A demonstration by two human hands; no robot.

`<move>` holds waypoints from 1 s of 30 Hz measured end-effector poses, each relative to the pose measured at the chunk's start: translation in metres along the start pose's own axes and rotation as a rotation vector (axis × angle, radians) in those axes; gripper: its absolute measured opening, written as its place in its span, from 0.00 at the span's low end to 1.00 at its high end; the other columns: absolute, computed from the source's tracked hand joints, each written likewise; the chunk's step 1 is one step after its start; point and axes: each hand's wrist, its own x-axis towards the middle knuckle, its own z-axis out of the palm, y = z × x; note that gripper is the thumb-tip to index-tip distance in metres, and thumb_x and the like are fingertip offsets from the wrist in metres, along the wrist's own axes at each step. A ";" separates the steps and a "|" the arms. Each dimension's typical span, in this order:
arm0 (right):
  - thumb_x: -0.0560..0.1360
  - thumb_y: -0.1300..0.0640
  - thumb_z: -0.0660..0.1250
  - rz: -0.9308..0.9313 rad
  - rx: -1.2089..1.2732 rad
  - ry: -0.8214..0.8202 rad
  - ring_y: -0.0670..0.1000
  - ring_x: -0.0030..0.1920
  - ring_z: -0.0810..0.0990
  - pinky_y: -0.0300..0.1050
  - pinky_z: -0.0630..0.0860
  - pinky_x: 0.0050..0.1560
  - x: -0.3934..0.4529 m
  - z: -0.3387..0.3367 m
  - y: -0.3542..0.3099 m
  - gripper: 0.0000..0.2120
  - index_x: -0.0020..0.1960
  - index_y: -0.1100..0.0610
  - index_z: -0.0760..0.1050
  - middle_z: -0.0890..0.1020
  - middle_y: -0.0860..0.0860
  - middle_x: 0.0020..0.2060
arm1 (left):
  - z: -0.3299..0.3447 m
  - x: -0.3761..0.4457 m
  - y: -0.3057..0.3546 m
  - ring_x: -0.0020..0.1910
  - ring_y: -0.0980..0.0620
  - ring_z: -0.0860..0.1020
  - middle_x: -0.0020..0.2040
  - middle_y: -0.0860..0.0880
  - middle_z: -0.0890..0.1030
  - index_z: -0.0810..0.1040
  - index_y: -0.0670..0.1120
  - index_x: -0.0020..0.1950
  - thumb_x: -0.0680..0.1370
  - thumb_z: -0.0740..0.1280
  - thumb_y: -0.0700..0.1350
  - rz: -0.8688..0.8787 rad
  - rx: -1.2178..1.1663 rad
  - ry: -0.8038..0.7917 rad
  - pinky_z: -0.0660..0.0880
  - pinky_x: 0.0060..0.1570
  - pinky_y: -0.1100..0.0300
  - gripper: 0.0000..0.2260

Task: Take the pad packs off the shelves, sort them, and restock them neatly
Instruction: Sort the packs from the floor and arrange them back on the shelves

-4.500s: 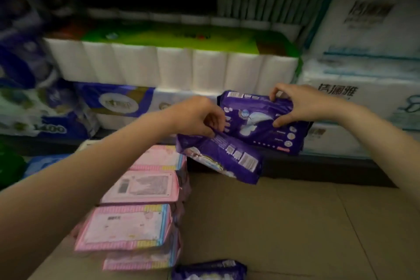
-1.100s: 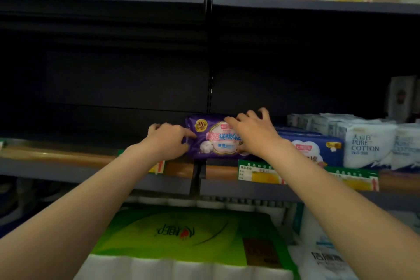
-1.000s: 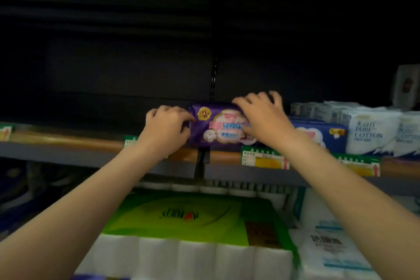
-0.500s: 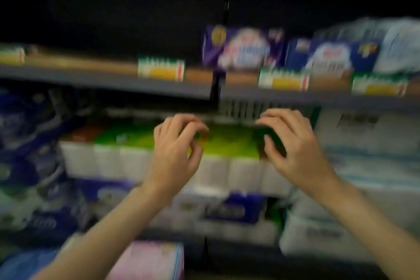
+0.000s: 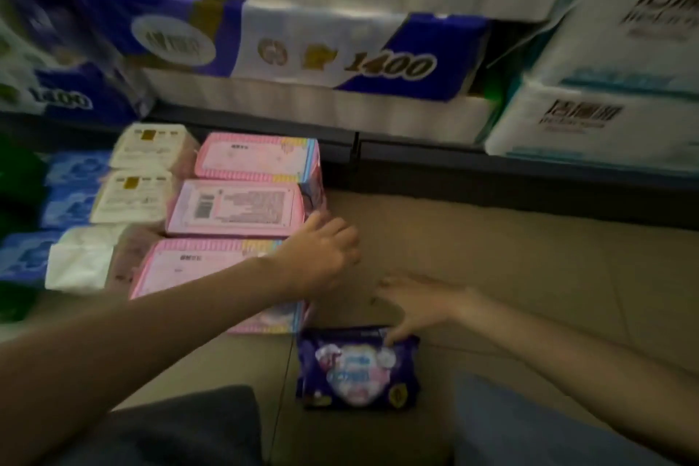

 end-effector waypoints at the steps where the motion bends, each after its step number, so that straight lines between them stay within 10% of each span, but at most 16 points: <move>1: 0.68 0.37 0.70 -0.039 0.011 -0.051 0.59 0.70 0.63 0.49 0.61 0.66 0.009 0.020 -0.007 0.42 0.73 0.54 0.59 0.64 0.57 0.70 | 0.006 -0.011 0.005 0.39 0.48 0.78 0.41 0.48 0.79 0.81 0.49 0.39 0.64 0.65 0.49 0.026 -0.004 -0.055 0.74 0.44 0.54 0.08; 9: 0.62 0.39 0.76 0.028 -0.090 -0.036 0.61 0.70 0.59 0.56 0.57 0.69 0.039 0.092 -0.027 0.60 0.77 0.50 0.38 0.56 0.59 0.73 | 0.020 -0.038 0.013 0.58 0.46 0.73 0.59 0.46 0.76 0.78 0.46 0.58 0.76 0.65 0.48 -0.032 0.038 -0.278 0.67 0.61 0.48 0.13; 15: 0.61 0.44 0.78 0.081 0.051 -0.017 0.57 0.61 0.73 0.46 0.68 0.57 0.034 0.058 -0.018 0.46 0.72 0.51 0.58 0.74 0.55 0.64 | 0.014 -0.029 0.003 0.41 0.46 0.80 0.42 0.47 0.81 0.82 0.46 0.41 0.61 0.76 0.46 -0.040 -0.005 -0.132 0.76 0.43 0.52 0.12; 22: 0.60 0.46 0.79 0.133 0.097 0.188 0.49 0.56 0.74 0.36 0.65 0.45 -0.057 -0.109 0.031 0.40 0.67 0.49 0.65 0.77 0.47 0.58 | -0.040 0.037 -0.031 0.71 0.49 0.60 0.73 0.49 0.62 0.56 0.49 0.75 0.73 0.66 0.60 -0.239 -0.345 -0.328 0.56 0.69 0.52 0.36; 27: 0.59 0.48 0.80 0.075 0.027 0.475 0.42 0.51 0.70 0.29 0.63 0.41 -0.139 -0.256 0.014 0.41 0.68 0.50 0.65 0.71 0.39 0.51 | -0.165 0.080 -0.112 0.50 0.53 0.76 0.57 0.51 0.78 0.71 0.49 0.62 0.62 0.77 0.59 -0.328 -0.606 -0.173 0.69 0.43 0.68 0.34; 30: 0.55 0.38 0.73 0.056 -0.012 0.659 0.43 0.51 0.73 0.28 0.66 0.42 -0.197 -0.331 -0.010 0.43 0.67 0.47 0.66 0.73 0.40 0.52 | -0.272 0.078 -0.153 0.43 0.52 0.78 0.49 0.51 0.80 0.74 0.50 0.54 0.53 0.78 0.64 -0.337 -0.515 -0.029 0.73 0.44 0.63 0.35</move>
